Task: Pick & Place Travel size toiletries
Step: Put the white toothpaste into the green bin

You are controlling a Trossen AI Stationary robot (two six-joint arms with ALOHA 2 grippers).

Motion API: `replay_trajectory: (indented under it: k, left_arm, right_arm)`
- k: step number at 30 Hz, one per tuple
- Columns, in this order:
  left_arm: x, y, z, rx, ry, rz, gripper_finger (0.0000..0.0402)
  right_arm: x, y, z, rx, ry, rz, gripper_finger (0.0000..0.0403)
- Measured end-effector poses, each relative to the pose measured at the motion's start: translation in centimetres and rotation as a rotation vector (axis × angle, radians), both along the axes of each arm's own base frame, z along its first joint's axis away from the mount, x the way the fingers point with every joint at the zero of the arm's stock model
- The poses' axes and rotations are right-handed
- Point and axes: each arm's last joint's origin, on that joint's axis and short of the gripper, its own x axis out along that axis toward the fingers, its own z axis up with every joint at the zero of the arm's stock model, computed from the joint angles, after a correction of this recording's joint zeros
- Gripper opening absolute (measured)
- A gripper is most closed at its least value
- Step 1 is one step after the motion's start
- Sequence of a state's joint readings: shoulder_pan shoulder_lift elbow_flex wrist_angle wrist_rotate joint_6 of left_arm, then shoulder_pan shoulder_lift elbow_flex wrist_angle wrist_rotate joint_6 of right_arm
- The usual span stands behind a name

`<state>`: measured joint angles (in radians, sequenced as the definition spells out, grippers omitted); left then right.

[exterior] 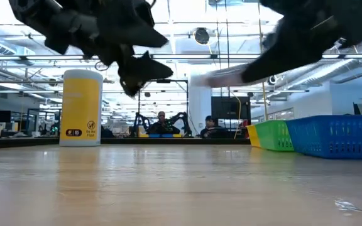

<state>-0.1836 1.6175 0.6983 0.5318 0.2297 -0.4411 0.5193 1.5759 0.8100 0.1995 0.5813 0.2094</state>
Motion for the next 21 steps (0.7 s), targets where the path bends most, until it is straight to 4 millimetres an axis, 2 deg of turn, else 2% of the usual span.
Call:
replay_trajectory:
  k: [3,6,11,15,21]
  left_arm:
    - [-0.7,-0.2,0.9,0.074,-0.01,0.001,0.025]
    - [-1.0,-1.0,0.8,0.159,-0.014,0.032,0.0264]
    - [-1.3,-2.5,0.5,0.267,-0.037,0.048,0.0257]
    - [-1.5,-3.1,0.6,0.302,-0.051,0.049,0.0244]
    - [-1.6,-3.3,0.5,0.293,-0.047,0.042,0.0235]
  right_arm:
    - [-3.0,-2.0,2.8,0.06,0.1,-0.087,0.0013]
    - [-6.4,-4.3,5.0,0.137,0.194,-0.185,0.0012]
    - [-10.7,-8.6,6.5,0.241,0.368,-0.365,0.0012]
    - [-11.3,-11.2,6.0,0.252,0.476,-0.405,0.0013]
    - [-10.0,-14.6,3.8,0.259,0.546,-0.311,0.0013]
